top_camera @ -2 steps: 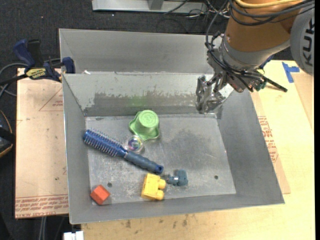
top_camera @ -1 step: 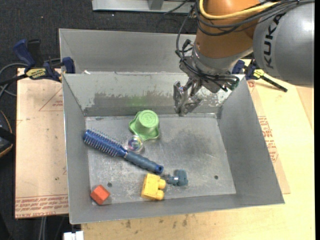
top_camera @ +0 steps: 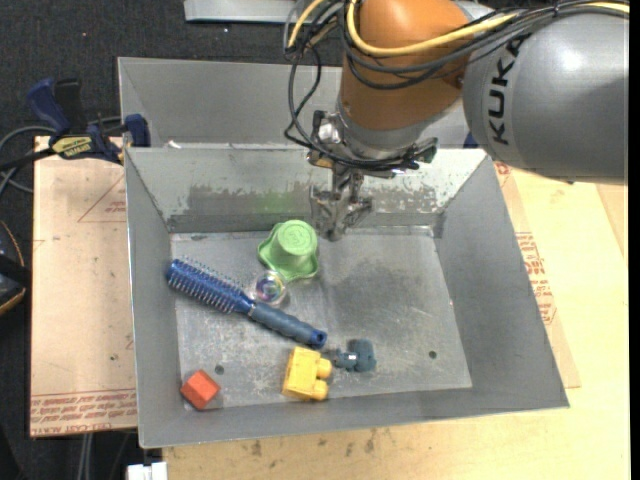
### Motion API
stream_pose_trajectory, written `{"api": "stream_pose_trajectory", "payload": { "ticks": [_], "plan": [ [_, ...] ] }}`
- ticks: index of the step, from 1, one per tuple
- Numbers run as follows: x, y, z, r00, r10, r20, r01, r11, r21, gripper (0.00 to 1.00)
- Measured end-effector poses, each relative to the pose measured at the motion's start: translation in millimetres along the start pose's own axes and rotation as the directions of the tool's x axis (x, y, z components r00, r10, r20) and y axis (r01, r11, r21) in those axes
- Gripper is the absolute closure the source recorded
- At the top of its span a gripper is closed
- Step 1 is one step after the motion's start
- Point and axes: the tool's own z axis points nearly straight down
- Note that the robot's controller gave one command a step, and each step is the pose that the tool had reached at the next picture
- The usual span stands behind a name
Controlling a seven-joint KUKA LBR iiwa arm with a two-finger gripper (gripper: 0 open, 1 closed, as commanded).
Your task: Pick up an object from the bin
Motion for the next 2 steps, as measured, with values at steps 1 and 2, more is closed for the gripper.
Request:
{"api": "stream_pose_trajectory", "payload": {
  "ticks": [1, 2],
  "plan": [
    [32.0, -8, 72, 0.902, -0.431, -0.001, 0.431, 0.902, -0.007, 1.00],
    [-18.8, 43, -57, 0.952, -0.305, 0.001, 0.305, 0.952, 0.009, 1.00]
  ]
}}
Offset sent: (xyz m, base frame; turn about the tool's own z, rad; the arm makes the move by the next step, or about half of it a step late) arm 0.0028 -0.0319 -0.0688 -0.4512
